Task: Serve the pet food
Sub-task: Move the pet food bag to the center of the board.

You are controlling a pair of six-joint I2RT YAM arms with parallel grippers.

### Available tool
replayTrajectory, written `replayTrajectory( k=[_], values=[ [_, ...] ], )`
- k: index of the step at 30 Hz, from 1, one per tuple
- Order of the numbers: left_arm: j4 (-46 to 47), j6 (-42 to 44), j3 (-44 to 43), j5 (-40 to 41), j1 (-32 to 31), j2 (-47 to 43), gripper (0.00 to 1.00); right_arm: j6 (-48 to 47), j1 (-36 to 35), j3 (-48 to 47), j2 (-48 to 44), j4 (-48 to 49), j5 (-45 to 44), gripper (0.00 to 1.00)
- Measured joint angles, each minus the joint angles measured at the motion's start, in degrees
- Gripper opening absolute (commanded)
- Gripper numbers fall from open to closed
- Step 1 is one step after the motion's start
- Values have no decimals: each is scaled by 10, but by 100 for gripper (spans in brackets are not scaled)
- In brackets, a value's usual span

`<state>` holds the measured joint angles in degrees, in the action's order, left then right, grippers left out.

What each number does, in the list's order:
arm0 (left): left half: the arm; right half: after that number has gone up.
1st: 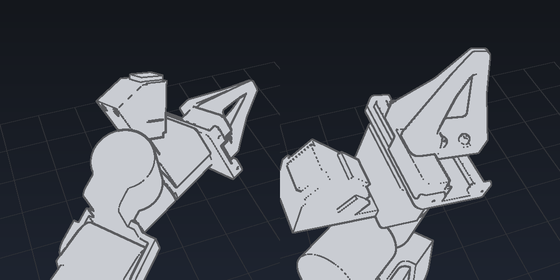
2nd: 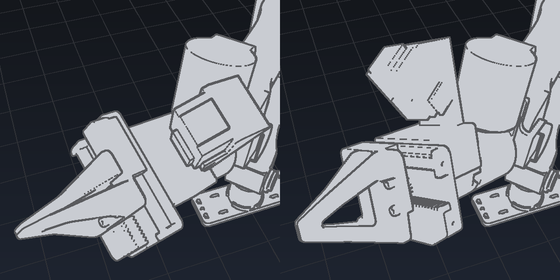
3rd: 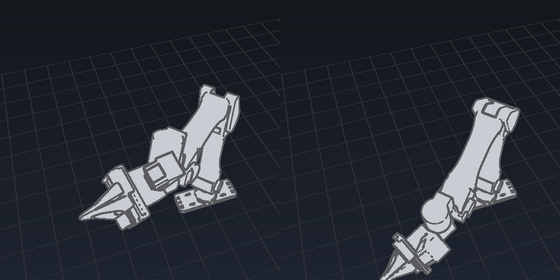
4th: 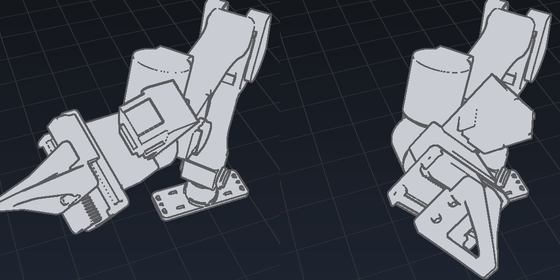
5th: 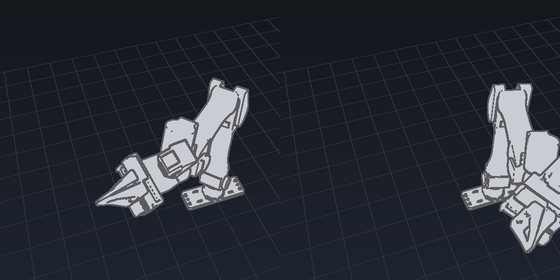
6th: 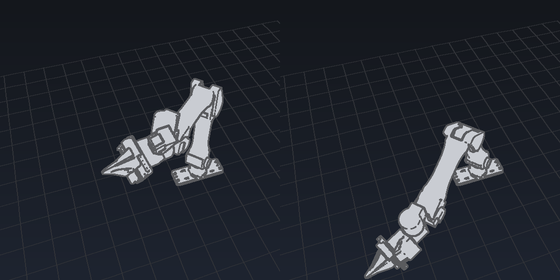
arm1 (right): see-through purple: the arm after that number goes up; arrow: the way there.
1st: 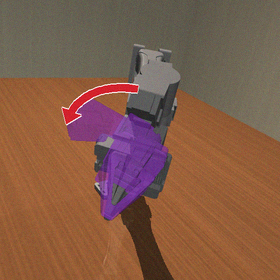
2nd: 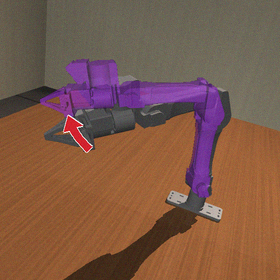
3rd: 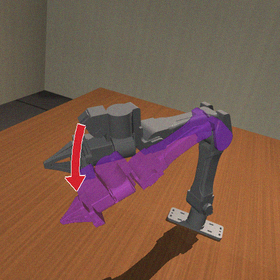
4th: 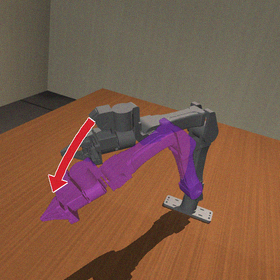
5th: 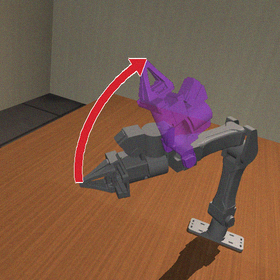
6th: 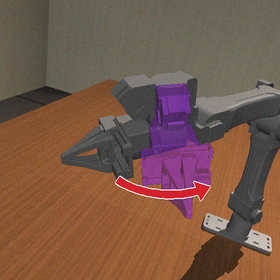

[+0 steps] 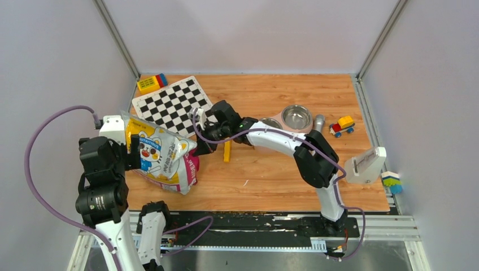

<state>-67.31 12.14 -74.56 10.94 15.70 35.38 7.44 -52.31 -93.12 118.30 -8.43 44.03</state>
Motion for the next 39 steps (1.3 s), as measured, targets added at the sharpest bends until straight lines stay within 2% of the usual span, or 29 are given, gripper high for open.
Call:
replayTrajectory(
  k=[5,12,17,28,37,38,39],
  values=[
    [30,6,26,27,0,7,100,-1,27,32,-30,-2,-18,0],
    [102,37,173,51,1,8,100,-1,69,64,-55,-1,-23,0],
    [140,50,215,35,1,23,100,-10,96,99,-89,-6,-26,0],
    [218,50,215,-110,1,89,100,-31,156,125,-124,-23,-45,0],
    [248,51,215,-214,1,72,100,-46,183,124,-124,-23,-44,0],
    [247,51,214,-226,1,66,100,-46,184,124,-124,-24,-43,1],
    [247,53,212,-239,1,59,100,-46,185,123,-124,-25,-40,7]
  ],
)
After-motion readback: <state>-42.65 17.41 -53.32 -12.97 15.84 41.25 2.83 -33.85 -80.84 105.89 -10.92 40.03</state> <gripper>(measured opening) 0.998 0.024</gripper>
